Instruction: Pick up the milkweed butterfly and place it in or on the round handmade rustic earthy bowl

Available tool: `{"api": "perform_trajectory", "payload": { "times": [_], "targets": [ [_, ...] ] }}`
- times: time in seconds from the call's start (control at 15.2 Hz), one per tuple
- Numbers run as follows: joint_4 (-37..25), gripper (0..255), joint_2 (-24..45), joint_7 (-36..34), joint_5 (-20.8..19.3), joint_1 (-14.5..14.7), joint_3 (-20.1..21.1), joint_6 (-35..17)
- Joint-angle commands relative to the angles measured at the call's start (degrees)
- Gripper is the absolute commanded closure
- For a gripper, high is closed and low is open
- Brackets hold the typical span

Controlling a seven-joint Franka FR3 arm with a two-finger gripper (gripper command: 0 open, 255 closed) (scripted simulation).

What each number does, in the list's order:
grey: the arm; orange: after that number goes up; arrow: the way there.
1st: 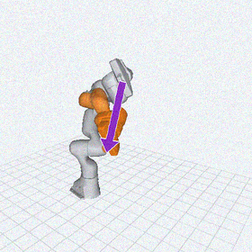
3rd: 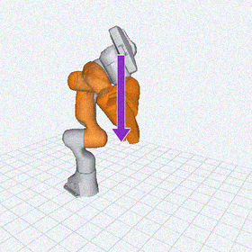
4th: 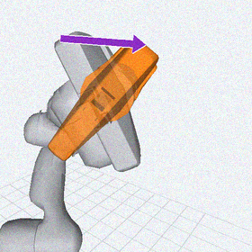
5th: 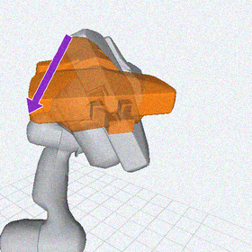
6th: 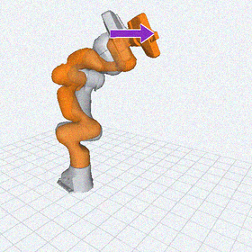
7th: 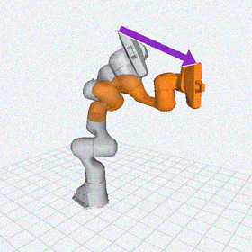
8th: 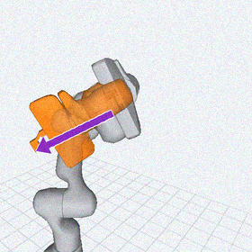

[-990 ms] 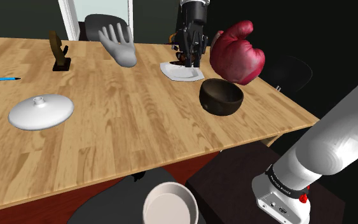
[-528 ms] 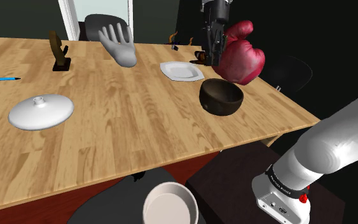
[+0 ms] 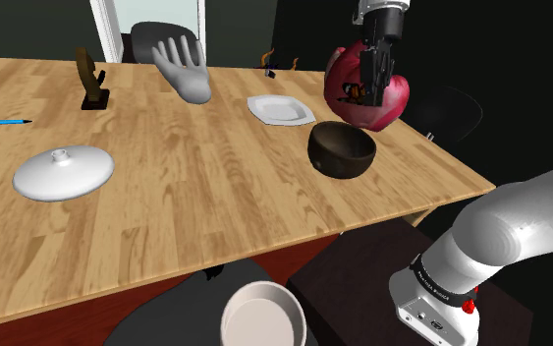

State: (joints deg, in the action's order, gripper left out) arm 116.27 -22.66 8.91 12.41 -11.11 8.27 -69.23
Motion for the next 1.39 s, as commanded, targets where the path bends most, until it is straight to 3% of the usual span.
{"api": "perform_trajectory", "payload": {
  "times": [0.0,0.86,1.32],
  "targets": [
    [2.05,255,-0.79,1.12,-0.51,-0.23,-0.50,-1.07],
    [12.48,255,-1.20,2.60,-0.44,-0.12,0.19,-11.00],
    [12.48,255,-1.20,2.60,-0.44,-0.13,0.19,-11.00]
  ]
}}
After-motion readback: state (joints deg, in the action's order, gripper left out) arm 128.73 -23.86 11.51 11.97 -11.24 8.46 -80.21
